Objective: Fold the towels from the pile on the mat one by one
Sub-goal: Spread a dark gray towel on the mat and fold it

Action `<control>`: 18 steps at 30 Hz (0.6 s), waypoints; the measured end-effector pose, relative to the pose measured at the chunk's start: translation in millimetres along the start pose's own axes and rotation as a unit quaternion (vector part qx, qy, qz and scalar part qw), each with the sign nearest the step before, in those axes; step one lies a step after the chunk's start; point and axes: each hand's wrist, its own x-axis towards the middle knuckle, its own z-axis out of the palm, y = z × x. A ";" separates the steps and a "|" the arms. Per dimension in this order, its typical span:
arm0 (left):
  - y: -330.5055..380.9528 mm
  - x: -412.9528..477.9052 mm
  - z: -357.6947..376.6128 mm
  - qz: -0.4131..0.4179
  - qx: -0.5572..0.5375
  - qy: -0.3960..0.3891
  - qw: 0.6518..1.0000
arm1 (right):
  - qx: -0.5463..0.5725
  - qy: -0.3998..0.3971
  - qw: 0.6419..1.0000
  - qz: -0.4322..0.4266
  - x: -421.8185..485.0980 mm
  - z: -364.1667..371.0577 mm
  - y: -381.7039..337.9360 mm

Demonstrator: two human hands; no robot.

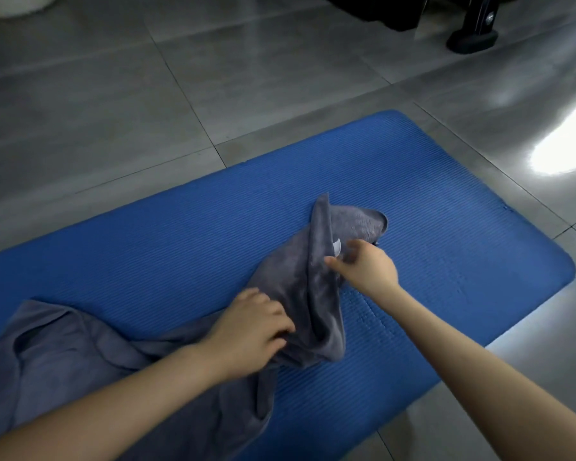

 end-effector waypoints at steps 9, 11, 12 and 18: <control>-45.4 -25.0 -1.1 -0.191 0.037 -0.087 0.977 | -0.018 0.089 0.995 0.044 25.3 13.9 -31.4; -50.0 -26.6 -0.9 -0.248 -0.054 -0.035 0.967 | 0.098 0.163 0.981 0.044 36.2 -18.8 -39.2; -54.0 -26.2 -1.4 -0.284 -0.121 -0.009 0.951 | 0.144 0.197 0.969 0.031 44.5 -37.5 -46.8; -89.6 -12.8 -18.4 -0.382 -0.394 0.168 0.819 | 0.323 0.237 0.915 -0.048 124.1 -98.5 -129.6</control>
